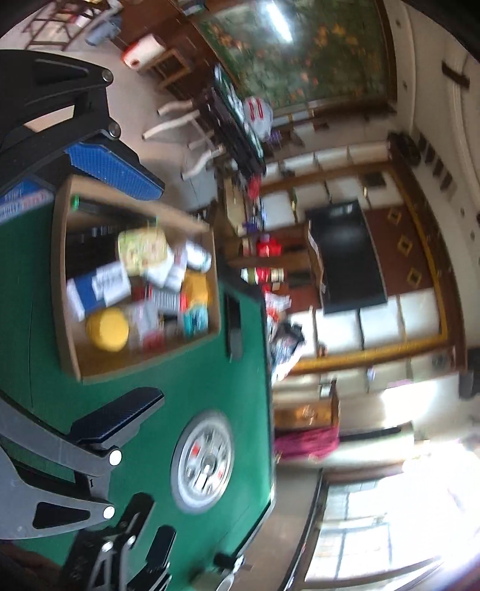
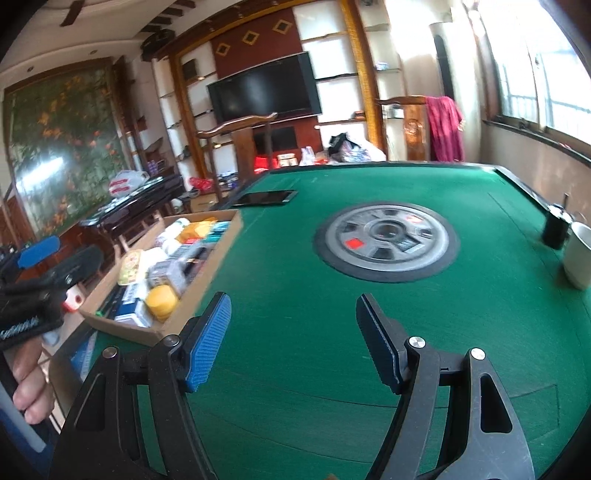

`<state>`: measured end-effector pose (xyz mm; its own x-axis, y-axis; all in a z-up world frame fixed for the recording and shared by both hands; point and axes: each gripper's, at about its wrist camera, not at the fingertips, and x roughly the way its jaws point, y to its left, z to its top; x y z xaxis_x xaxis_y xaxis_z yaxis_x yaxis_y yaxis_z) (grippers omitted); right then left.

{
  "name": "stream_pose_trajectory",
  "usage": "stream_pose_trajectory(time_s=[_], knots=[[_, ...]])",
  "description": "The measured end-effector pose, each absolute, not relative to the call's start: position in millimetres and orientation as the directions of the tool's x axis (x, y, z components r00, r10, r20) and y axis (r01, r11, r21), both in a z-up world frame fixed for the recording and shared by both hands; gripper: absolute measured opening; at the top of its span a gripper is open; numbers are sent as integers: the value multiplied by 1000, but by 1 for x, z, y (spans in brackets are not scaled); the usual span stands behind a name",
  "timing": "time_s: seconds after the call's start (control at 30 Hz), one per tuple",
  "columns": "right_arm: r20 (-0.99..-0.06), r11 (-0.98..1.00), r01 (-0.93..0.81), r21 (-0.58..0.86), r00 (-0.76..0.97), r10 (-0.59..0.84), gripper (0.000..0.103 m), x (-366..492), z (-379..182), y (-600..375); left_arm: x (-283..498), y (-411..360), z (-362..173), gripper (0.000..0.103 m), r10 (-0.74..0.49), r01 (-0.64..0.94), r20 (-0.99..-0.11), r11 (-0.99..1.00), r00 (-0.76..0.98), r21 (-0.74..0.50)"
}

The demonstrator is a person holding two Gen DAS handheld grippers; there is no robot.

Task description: Organize objects

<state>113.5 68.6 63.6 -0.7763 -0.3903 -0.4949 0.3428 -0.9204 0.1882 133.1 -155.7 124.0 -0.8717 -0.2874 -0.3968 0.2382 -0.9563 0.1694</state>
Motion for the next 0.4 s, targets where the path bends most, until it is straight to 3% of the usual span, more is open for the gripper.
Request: stream_pose_trajectory(time_s=[0.1, 0.23, 0.4], knots=[[-480, -889, 425, 172, -751, -452, 71, 117, 73, 40, 138, -171, 122, 102, -368, 318, -377, -929, -850, 188], [-479, -823, 524, 218, -678, -558, 71, 117, 80, 10, 139, -186, 119, 102, -387, 346, -390, -922, -835, 173], [-483, -825, 533, 185, -682, -549, 71, 125, 77, -5, 139, -196, 117, 102, -377, 342, -403, -926, -834, 159]])
